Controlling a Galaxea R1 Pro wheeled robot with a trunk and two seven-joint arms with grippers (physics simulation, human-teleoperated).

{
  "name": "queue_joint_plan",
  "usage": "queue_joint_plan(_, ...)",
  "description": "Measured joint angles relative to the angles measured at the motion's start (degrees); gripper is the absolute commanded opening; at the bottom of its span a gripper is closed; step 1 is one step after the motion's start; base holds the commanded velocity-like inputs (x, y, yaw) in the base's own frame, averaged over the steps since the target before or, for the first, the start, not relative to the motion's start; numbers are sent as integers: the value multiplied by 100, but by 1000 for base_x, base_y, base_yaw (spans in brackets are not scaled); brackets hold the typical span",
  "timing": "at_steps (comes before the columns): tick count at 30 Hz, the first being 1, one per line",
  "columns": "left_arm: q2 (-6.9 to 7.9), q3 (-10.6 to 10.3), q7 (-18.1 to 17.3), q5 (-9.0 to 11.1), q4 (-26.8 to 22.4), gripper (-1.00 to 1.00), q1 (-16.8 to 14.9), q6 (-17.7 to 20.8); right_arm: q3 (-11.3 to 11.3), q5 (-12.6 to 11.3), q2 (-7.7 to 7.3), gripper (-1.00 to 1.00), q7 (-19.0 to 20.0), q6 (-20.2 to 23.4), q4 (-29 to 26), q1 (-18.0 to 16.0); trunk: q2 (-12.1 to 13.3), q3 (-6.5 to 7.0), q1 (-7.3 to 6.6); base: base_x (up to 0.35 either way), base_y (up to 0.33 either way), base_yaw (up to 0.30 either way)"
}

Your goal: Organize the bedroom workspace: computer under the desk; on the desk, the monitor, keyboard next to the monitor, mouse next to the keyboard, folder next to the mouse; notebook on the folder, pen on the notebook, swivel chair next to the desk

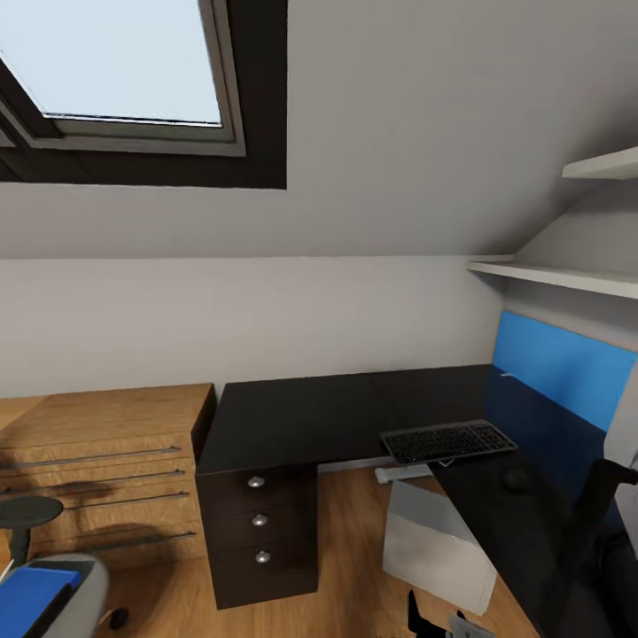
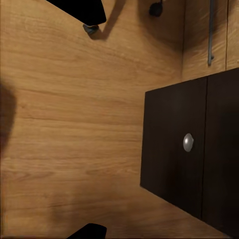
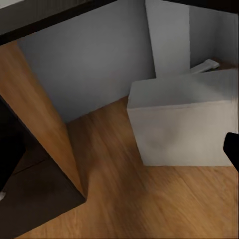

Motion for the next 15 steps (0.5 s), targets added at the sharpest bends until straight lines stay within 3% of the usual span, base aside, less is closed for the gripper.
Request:
queue_joint_plan(4,1,2,3,2,0,100,0,3,0,3,0,100,0,0,0,-1,161,72,-88,0,0,-256)
queue_joint_plan(11,2,-2,11,-6,-93,100,1,-16,8,3,9,100,3,-5,-6,-2,442,197,-242,0,0,-33)
queue_joint_plan(13,-3,-21,-4,-31,-658,100,-1,23,21,15,2,100,11,-28,-22,-3,522,234,-286,0,0,0)
queue_joint_plan(14,-8,-47,10,-43,-1202,100,-1,216,65,72,-7,100,5,-33,-121,-9,562,253,-308,0,0,0)
queue_joint_plan(15,-7,-49,13,-34,-1375,100,1,328,68,78,-9,100,2,-29,-194,-9,602,270,-330,0,0,0)
